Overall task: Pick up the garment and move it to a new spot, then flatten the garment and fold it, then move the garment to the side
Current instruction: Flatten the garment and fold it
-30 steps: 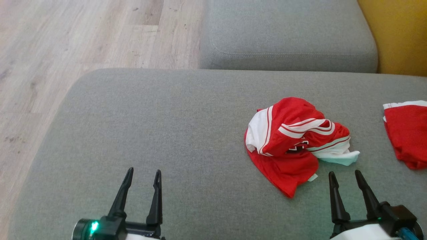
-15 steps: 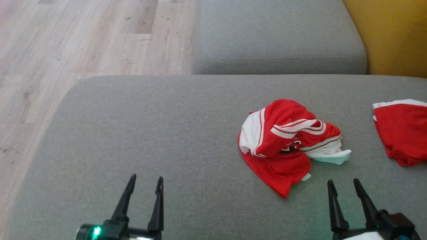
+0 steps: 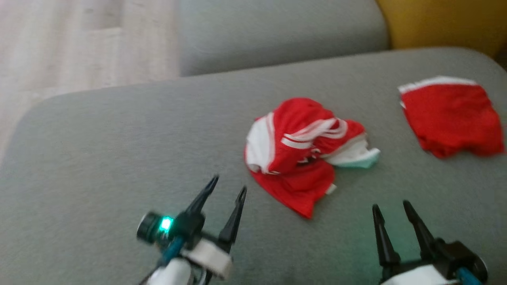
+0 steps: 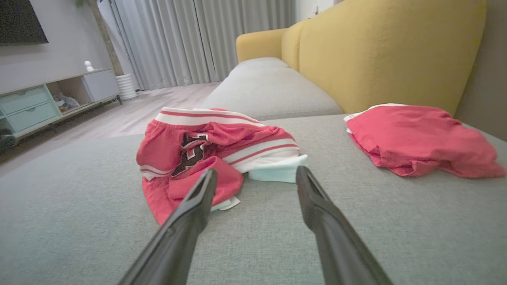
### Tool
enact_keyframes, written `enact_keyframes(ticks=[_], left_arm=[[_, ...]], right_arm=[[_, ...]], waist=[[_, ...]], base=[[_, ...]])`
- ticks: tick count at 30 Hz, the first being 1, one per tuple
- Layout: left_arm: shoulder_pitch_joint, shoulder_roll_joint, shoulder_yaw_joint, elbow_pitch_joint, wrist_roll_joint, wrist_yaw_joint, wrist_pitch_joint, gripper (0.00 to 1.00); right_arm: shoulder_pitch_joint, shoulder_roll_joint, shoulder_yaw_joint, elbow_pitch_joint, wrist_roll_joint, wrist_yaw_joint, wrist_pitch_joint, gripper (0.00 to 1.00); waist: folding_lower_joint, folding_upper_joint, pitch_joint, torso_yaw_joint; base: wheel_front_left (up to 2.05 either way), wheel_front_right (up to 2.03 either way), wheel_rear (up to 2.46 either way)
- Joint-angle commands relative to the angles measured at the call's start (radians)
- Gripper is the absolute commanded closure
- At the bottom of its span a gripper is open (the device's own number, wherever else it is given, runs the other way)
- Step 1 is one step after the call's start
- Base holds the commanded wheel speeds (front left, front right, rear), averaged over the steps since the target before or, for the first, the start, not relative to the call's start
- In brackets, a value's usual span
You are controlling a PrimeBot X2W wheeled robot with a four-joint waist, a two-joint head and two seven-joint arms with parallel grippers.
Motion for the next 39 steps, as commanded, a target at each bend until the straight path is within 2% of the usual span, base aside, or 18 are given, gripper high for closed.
enact_keyframes(ticks=[1,4,5,6,10,15,16,17,18,19,22,26,31,36,39], left_arm=[[-0.093,-0.001,0.009,0.009,-0.010,0.006,-0.005,0.00],[-0.200,-0.001,-0.021,0.087,-0.026,0.005,-0.005,0.00],[-0.200,-0.001,-0.021,0.087,-0.026,0.005,-0.005,0.00],[-0.259,-0.001,-0.035,0.144,-0.036,0.001,-0.005,0.00],[-0.339,-0.001,-0.051,0.253,-0.059,-0.011,-0.005,0.00],[-0.386,-0.001,-0.104,0.292,-0.087,-0.041,-0.005,0.00],[-0.396,-0.001,-0.116,0.286,-0.090,-0.044,-0.005,0.05],[-0.404,-0.001,-0.125,0.282,-0.093,-0.047,-0.005,0.56],[-0.414,-0.001,-0.134,0.279,-0.092,-0.049,-0.005,0.96],[-0.426,-0.001,-0.144,0.271,-0.088,-0.050,-0.005,1.00],[-0.459,-0.001,-0.171,0.221,-0.106,-0.055,-0.005,1.00],[-0.517,-0.001,-0.196,0.101,-0.263,-0.059,-0.005,1.00],[-0.733,-0.001,-0.236,0.061,-0.364,-0.060,-0.005,1.00],[-0.966,0.017,-0.151,0.035,-0.451,-0.060,-0.005,1.00],[-1.024,0.072,-0.077,0.040,-0.501,-0.060,-0.005,1.00]], right_arm=[[-0.063,-0.021,0.030,-0.038,0.002,0.007,-0.004,0.00],[-0.092,-0.020,0.048,-0.043,0.007,0.007,-0.004,0.00],[-0.092,-0.020,0.048,-0.043,0.007,0.007,-0.004,0.00],[-0.108,-0.019,0.060,-0.043,0.014,0.007,-0.004,0.00],[-0.134,-0.016,0.085,-0.041,0.026,0.007,-0.004,0.00],[-0.151,-0.013,0.092,-0.037,0.033,0.007,-0.004,0.00],[-0.152,-0.012,0.094,-0.036,0.034,0.007,-0.004,0.00],[-0.153,-0.012,0.097,-0.034,0.034,0.007,-0.004,0.00],[-0.153,-0.011,0.100,-0.033,0.034,0.007,-0.004,0.00],[-0.153,-0.010,0.102,-0.031,0.034,0.007,-0.004,0.00],[-0.151,-0.009,0.104,-0.028,0.036,0.007,-0.004,0.00],[-0.148,-0.007,0.108,-0.020,0.036,0.007,-0.004,0.00],[-0.146,-0.005,0.113,-0.009,0.041,0.007,-0.004,0.00],[-0.138,-0.005,0.124,0.004,0.050,0.007,-0.004,0.00],[-0.130,-0.004,0.131,0.012,0.055,0.007,-0.004,0.00]], waist=[[-0.0002,0.0000,0.082,-0.088],[-0.0002,0.0000,0.135,-0.145],[-0.0002,0.0000,0.135,-0.145],[-0.0002,0.0000,0.162,-0.178],[-0.0002,0.0000,0.193,-0.236],[-0.0002,0.0000,0.207,-0.279],[-0.0002,0.0000,0.208,-0.284],[-0.0002,0.0000,0.207,-0.289],[-0.0002,0.0000,0.205,-0.294],[-0.0002,0.0000,0.202,-0.298],[-0.0002,0.0000,0.186,-0.307],[-0.0002,0.0000,0.154,-0.313],[-0.0002,0.0000,0.125,-0.308],[-0.0002,0.0000,0.107,-0.283],[-0.0002,0.0000,0.098,-0.261]], base=[[0.00,0.00,0.00],[0.00,0.00,0.00],[0.00,0.00,0.00],[0.00,0.00,0.00],[0.00,0.00,0.00],[0.00,0.00,0.00],[0.00,0.00,0.00],[0.00,0.00,0.00],[0.00,0.00,0.00],[0.00,0.00,0.00],[0.00,0.00,0.00],[0.00,0.00,0.00],[0.00,0.00,0.00],[0.00,0.00,0.00],[0.00,0.00,0.00]])
